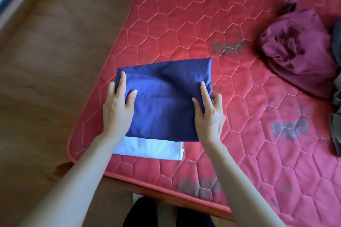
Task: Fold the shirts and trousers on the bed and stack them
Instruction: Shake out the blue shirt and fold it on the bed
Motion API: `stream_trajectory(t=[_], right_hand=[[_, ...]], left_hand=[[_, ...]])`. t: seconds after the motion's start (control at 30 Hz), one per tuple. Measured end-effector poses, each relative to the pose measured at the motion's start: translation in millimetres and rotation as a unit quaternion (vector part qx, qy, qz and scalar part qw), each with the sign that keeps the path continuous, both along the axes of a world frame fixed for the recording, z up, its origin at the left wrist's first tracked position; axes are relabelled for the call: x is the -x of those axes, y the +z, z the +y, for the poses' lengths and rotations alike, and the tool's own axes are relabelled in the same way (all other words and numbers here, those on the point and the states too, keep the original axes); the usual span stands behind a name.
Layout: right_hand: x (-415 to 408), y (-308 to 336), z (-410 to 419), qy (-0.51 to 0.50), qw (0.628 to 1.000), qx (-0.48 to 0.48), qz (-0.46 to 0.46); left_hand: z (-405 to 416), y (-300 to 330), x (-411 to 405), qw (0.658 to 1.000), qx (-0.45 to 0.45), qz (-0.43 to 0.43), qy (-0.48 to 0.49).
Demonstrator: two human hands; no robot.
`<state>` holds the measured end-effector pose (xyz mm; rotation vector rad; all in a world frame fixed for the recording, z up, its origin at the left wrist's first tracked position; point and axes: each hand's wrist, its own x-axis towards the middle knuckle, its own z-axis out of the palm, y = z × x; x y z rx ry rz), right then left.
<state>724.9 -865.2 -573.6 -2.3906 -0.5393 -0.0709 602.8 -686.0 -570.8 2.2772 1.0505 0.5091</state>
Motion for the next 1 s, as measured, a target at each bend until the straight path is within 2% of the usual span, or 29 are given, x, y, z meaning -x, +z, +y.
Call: stream_trajectory(t=[0.17, 0.37, 0.5, 0.63, 1.0], right_hand=[[49.5, -58.7, 22.0, -0.028, 0.999, 0.021, 0.000], [94.2, -125.3, 10.8, -0.046, 0.991, 0.082, 0.091], [106.8, -134.3, 4.8, -0.068, 0.986, 0.114, 0.105], [107.7, -137.3, -0.8, -0.085, 0.969, 0.156, 0.171], [90.6, -144.9, 6.1, -0.083, 0.973, 0.151, 0.155]], left_hand=[[21.8, -62.7, 45.1, 0.997, 0.047, 0.057, -0.002], [11.1, -128.8, 89.6, 0.987, 0.088, 0.130, -0.031], [9.5, -134.4, 99.4, 0.986, 0.071, 0.141, -0.053], [10.3, -129.2, 101.3, 0.986, 0.059, 0.139, -0.072], [25.2, -129.3, 89.8, 0.984, 0.016, 0.142, -0.108]])
